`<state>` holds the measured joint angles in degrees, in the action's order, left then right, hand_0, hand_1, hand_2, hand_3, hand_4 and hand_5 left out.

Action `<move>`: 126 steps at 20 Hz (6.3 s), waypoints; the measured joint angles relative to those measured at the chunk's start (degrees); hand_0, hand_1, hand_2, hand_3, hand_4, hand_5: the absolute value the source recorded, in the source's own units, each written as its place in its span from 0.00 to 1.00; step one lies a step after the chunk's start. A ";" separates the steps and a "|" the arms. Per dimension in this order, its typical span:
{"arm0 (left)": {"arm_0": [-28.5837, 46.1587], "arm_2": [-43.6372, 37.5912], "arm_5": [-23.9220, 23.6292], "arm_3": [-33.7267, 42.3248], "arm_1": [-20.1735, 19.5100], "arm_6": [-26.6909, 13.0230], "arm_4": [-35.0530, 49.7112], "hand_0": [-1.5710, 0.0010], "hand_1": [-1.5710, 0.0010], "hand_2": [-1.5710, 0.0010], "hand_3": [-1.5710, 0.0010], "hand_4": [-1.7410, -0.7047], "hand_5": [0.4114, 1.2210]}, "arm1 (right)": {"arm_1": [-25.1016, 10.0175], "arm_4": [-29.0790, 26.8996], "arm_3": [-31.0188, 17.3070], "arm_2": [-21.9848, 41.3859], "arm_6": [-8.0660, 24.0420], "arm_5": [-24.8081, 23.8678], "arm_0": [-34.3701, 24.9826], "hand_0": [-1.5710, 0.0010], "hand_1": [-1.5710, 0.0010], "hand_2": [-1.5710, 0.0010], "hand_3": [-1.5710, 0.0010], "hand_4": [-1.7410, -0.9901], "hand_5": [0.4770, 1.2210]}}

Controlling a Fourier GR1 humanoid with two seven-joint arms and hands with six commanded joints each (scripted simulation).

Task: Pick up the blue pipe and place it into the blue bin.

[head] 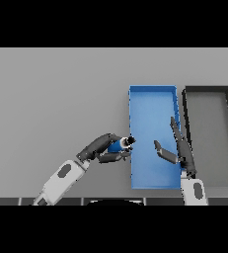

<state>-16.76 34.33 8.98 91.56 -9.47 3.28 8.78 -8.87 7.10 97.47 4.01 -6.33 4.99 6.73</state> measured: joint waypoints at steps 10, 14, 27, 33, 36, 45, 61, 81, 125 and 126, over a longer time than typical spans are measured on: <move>-0.09 0.27 -0.20 -0.56 -0.09 -0.50 -0.74 0.00 0.00 0.00 0.08 0.01 1.00 | 7.57 -4.37 -1.76 0.00 -6.65 -1.17 7.21 1.00 1.00 1.00 1.00 0.73 0.19; -0.41 0.20 -0.27 -0.64 -0.07 -1.37 -0.11 0.00 0.00 0.00 0.08 0.01 1.00 | 4.62 -13.40 2.44 -0.57 -5.82 6.52 5.42 1.00 1.00 1.00 1.00 0.72 0.13; -2.18 0.24 -0.35 -2.19 0.31 -2.61 -2.47 0.00 0.00 0.00 0.09 0.01 1.00 | -8.99 -26.32 19.93 7.02 11.86 19.92 -8.50 1.00 1.00 1.00 1.00 0.59 0.07; -1.52 -0.71 1.32 -2.53 0.21 -0.11 -1.87 0.00 0.00 0.00 0.07 0.01 1.00 | -7.65 -25.13 17.88 11.61 15.71 22.30 -18.29 1.00 1.00 1.00 1.00 0.64 0.07; -1.34 -0.37 2.22 -2.26 1.15 -0.54 -1.17 0.00 0.00 0.00 0.04 0.01 1.00 | -5.68 -24.66 15.96 13.56 17.53 22.81 -20.95 1.00 1.00 1.00 1.00 0.68 0.07; -1.29 -1.44 5.72 -3.18 0.95 -0.87 0.60 0.05 0.11 0.13 0.27 0.11 1.00 | -1.38 -25.71 7.54 14.75 21.74 24.17 -31.73 0.91 0.89 0.88 0.93 0.58 0.06; -2.29 -1.92 3.99 -2.41 1.02 0.82 -2.53 0.05 0.14 0.03 0.68 0.01 1.00 | 3.25 -22.82 7.26 15.24 20.38 26.89 -30.65 0.03 0.03 0.03 0.04 0.36 0.91; -2.52 -1.27 5.21 -3.91 -2.04 -3.54 -4.61 0.98 0.99 0.99 0.99 0.85 0.25 | 10.91 -20.41 9.37 10.76 21.49 30.54 -28.70 0.00 0.00 0.00 0.00 0.33 1.00; 0.74 -0.72 3.75 0.45 -5.17 -8.65 -5.96 1.00 1.00 1.00 1.00 0.88 0.08 | -5.30 -30.77 -18.84 -9.70 40.65 3.75 -27.86 0.00 0.00 0.00 0.56 0.12 0.98; 1.14 -0.33 3.68 0.46 -5.04 -8.93 -6.20 1.00 1.00 1.00 1.00 0.88 0.08 | -5.47 -30.46 -18.50 -8.60 40.10 2.87 -27.73 0.00 0.00 0.00 0.45 0.16 0.96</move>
<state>-15.62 34.00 12.66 92.03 -14.50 -5.65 2.57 -14.34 -23.37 78.97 -4.59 33.77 7.86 -20.99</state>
